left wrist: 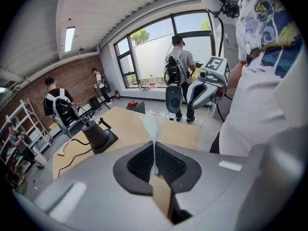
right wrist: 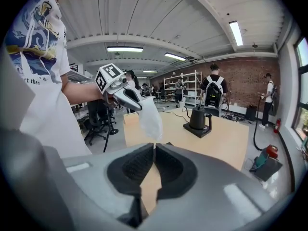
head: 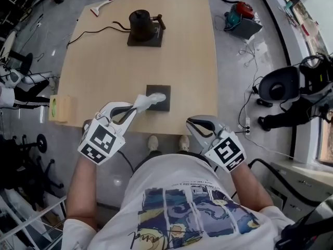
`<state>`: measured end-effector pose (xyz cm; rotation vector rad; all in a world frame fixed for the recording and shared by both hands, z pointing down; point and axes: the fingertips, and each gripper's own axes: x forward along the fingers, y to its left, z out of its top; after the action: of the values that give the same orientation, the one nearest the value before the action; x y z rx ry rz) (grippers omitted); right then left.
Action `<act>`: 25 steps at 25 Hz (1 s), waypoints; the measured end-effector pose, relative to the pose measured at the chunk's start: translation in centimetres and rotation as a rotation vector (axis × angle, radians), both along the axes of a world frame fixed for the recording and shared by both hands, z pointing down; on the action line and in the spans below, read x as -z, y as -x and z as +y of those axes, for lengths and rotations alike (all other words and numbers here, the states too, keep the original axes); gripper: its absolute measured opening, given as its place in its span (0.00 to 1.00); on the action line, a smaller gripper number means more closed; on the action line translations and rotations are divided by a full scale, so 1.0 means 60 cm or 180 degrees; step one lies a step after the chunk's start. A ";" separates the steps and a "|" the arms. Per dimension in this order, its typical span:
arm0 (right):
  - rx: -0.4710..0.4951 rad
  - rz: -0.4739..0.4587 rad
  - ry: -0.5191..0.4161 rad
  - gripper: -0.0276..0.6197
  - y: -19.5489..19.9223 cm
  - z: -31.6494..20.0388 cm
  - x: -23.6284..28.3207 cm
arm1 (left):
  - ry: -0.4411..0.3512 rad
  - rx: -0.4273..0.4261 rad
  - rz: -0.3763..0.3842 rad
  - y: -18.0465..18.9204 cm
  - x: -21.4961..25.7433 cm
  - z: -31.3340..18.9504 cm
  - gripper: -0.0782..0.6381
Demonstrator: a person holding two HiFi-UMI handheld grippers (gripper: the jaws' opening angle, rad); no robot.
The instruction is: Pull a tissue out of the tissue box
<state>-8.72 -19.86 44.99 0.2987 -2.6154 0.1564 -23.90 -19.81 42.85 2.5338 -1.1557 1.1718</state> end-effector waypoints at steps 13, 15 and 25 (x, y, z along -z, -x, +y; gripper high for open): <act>0.0297 -0.0037 -0.0202 0.07 0.057 -0.006 0.022 | -0.0105 0.0253 0.0011 0.015 0.038 0.099 0.12; 0.0305 -0.0043 -0.0216 0.07 0.063 -0.004 0.025 | -0.0104 0.0237 0.0011 0.015 0.041 0.108 0.12; 0.0223 -0.0028 -0.0285 0.06 0.080 0.005 0.035 | -0.0154 0.0102 0.0041 0.009 0.052 0.126 0.12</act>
<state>-13.53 -19.55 42.89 0.2375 -2.6419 0.0165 -24.44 -12.22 39.75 2.5437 -1.2317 1.1322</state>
